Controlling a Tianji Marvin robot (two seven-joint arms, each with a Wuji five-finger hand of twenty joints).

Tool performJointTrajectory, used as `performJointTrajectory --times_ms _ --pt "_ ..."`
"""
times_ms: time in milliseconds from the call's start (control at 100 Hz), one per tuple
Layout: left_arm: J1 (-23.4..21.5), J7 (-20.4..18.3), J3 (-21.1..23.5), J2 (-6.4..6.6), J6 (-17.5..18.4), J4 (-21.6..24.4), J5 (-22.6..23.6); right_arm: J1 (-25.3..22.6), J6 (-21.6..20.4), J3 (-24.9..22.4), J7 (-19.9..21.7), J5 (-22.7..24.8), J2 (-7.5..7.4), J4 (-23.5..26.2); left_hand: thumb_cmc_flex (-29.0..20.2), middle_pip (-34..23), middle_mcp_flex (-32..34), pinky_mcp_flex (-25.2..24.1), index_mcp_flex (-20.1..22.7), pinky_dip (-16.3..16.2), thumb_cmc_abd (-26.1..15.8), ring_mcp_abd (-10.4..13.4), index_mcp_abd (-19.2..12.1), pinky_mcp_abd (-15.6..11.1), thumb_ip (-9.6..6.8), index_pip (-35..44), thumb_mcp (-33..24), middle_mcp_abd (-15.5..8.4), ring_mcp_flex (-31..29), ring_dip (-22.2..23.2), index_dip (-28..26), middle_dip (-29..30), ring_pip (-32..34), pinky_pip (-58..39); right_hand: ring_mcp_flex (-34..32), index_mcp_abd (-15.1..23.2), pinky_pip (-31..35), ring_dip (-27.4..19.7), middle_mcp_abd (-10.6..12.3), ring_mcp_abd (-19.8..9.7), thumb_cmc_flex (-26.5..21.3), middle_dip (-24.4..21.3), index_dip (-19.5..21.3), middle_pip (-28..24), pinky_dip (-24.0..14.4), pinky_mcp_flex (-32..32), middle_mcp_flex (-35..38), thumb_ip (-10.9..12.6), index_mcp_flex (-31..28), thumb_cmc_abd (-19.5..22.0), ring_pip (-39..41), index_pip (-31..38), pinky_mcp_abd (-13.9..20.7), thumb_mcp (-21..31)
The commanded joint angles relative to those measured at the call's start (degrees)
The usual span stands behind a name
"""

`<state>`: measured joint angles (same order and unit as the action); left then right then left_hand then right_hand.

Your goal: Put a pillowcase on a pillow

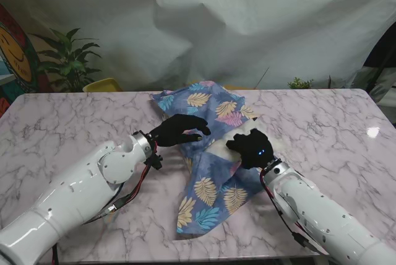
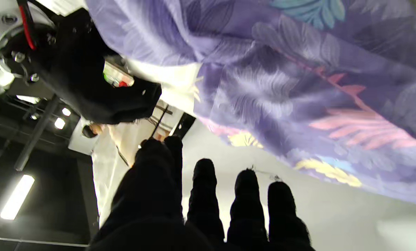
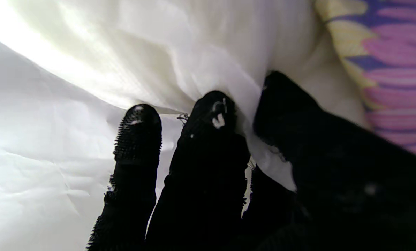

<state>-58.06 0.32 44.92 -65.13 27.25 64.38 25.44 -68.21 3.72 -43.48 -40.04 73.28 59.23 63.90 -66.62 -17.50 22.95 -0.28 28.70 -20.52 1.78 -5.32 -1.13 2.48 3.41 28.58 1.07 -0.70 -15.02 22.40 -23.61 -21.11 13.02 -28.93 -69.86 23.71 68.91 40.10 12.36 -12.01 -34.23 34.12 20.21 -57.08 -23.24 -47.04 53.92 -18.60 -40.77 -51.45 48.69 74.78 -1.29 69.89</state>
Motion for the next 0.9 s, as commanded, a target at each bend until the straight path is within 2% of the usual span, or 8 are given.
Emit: performJointTrajectory --times_ms 0,160,190,450,590,700,810,890 --pt "1.9 0.6 -1.0 -1.93 2.0 -2.6 -0.5 0.0 -1.4 0.1 -0.3 0.1 -0.36 -0.3 3.0 1.3 -4.5 -1.7 -3.0 3.0 -1.8 3.1 -0.9 -3.3 -0.47 -3.7 0.3 -3.0 4.3 -1.9 1.9 1.7 -1.9 6.3 -0.5 10.6 -0.4 1.4 1.9 -2.0 -4.2 -0.7 1.4 0.5 0.7 0.0 1.1 1.0 -3.6 -0.7 -1.9 0.9 1.5 7.3" --pt "7.8 9.2 -7.5 -5.59 7.9 -13.5 2.1 1.5 -5.3 1.6 -1.4 -1.1 -0.26 -1.8 12.7 4.2 -11.1 -2.3 -10.8 3.4 -6.1 5.7 0.5 -5.3 -1.65 -11.5 0.2 -4.6 10.2 -5.2 5.6 4.6 -5.2 20.5 -0.4 11.1 -0.7 1.5 2.4 -2.6 -4.2 -0.9 1.7 0.5 1.1 -0.1 1.1 1.0 -3.7 -0.5 -2.4 0.8 1.8 7.4" --pt "8.9 10.8 -8.8 -6.3 8.8 -15.2 2.8 1.7 -6.0 1.8 -1.3 -1.6 -0.17 -2.0 13.8 5.4 -11.3 -1.8 -11.4 1.4 -6.4 5.9 0.5 -5.4 -1.7 -12.5 0.1 -4.7 10.6 -5.9 5.7 5.6 -6.3 23.6 -0.4 11.2 -0.8 1.4 2.6 -2.7 -4.2 -1.0 1.7 0.6 1.2 -0.1 1.2 1.0 -3.7 -0.4 -2.5 0.7 1.8 7.4" --pt "16.7 19.7 -20.4 -12.38 13.2 -30.1 7.0 2.9 -9.2 2.8 -0.8 -4.5 0.64 -3.6 14.4 8.9 -12.0 -0.9 -12.6 6.3 -9.0 6.3 0.6 -5.7 -1.72 -13.4 0.1 -6.1 11.7 -6.7 5.2 7.0 -10.1 28.5 -1.3 11.4 -1.6 0.7 2.7 -3.3 -3.3 -1.9 0.9 1.6 1.9 0.6 1.3 0.7 -3.0 0.3 -4.6 -0.8 1.2 7.3" --pt "19.1 16.2 -24.8 -15.43 15.0 -37.5 3.8 1.4 -9.9 0.3 1.1 -4.9 0.82 -1.8 14.4 7.2 -11.6 -1.2 -13.9 6.7 -10.5 1.8 1.6 -3.6 -1.61 -12.8 0.4 -5.2 11.7 -6.1 4.4 6.5 -8.8 28.0 -1.1 9.2 -2.4 -1.4 1.1 -3.3 -2.6 -3.2 -1.6 3.9 2.5 1.9 -0.2 0.5 -0.1 0.3 -7.9 -2.6 -0.7 7.1" --pt "19.4 11.6 -25.7 -17.72 18.0 -43.0 -0.5 0.4 -10.0 -1.5 4.0 -4.7 0.68 -0.1 14.3 6.1 -11.8 -1.0 -15.1 3.0 -11.0 -4.2 2.5 0.9 -1.62 -12.1 0.6 -1.2 7.0 -5.0 3.3 5.7 -4.8 24.5 -0.1 6.0 -2.7 -2.7 -0.5 -2.6 -2.3 -4.4 -4.0 5.7 2.8 2.8 -2.2 0.3 2.4 0.2 -10.9 -4.3 -1.7 7.1" --pt "18.3 5.8 -23.9 -17.4 18.6 -43.4 -4.7 0.2 -9.2 -2.7 7.0 -4.5 0.55 0.9 13.4 4.6 -11.4 5.3 -15.8 0.8 -11.0 -6.7 3.5 6.0 -1.59 -11.8 0.5 0.8 1.4 -4.0 2.8 4.5 -2.1 21.4 1.6 2.6 -3.2 -5.0 -1.7 -1.4 -1.5 -7.1 -5.3 8.7 2.9 4.4 -4.1 0.1 4.3 0.2 -16.1 -7.3 -3.1 7.1" --pt "16.4 1.1 -21.6 -15.27 17.2 -40.1 -8.0 0.3 -8.1 -3.2 9.7 -4.4 0.47 1.5 12.5 3.8 -11.1 10.9 -15.9 -1.3 -10.3 -6.4 4.1 8.5 -1.64 -11.3 0.5 1.9 -2.7 -2.5 2.4 4.1 0.4 18.2 2.8 0.4 -3.5 -6.0 -2.3 -0.6 -0.3 -9.3 -5.8 10.0 2.9 6.0 -5.7 -0.2 5.3 0.4 -19.4 -9.7 -4.2 6.9"
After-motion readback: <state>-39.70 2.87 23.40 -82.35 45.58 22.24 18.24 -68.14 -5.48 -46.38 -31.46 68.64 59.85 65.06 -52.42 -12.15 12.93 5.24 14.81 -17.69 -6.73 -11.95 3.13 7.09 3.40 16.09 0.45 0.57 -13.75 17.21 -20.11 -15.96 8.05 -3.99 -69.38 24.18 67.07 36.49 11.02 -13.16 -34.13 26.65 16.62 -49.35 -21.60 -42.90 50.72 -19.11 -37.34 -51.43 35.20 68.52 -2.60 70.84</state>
